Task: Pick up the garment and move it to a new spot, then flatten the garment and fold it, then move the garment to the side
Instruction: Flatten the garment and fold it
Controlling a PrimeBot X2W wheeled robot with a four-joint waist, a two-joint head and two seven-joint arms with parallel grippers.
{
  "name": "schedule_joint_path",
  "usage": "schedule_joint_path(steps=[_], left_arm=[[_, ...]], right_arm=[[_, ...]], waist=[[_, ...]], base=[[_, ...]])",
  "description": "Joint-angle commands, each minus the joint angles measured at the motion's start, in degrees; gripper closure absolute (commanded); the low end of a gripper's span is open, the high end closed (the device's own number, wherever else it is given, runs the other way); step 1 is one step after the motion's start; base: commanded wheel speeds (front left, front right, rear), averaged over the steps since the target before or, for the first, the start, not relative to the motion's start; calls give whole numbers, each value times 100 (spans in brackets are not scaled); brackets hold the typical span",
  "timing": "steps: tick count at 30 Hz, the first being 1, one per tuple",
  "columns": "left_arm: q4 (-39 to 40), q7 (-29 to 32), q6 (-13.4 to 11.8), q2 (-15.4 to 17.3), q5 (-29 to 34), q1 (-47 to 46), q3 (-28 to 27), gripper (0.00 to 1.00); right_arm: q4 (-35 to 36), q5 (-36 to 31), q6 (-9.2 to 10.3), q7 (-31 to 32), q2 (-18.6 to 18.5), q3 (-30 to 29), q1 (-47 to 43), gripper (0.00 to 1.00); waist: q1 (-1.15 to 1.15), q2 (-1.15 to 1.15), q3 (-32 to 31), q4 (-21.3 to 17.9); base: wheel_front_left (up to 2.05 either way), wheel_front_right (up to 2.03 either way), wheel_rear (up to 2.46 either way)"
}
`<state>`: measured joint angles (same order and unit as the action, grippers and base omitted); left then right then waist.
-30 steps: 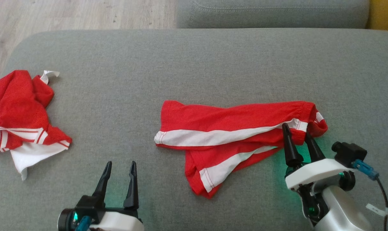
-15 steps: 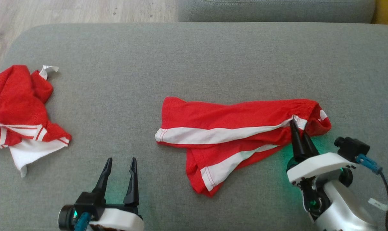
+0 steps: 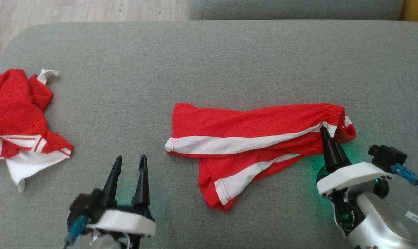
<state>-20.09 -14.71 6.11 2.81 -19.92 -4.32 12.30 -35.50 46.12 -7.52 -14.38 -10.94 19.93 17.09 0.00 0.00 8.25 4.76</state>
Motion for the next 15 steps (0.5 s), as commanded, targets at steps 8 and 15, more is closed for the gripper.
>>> schedule_joint_path(steps=[8,15], left_arm=[[-857,-29,134,17,-1492,-1187,807,0],[-1497,-29,136,302,-2281,-1743,1476,0]], right_arm=[[225,-156,3,-62,-135,228,224,100],[225,-222,3,-62,-153,294,326,100]], waist=[[0,0,254,-227],[0,0,391,-360]], base=[[0,0,0],[0,0,0]])
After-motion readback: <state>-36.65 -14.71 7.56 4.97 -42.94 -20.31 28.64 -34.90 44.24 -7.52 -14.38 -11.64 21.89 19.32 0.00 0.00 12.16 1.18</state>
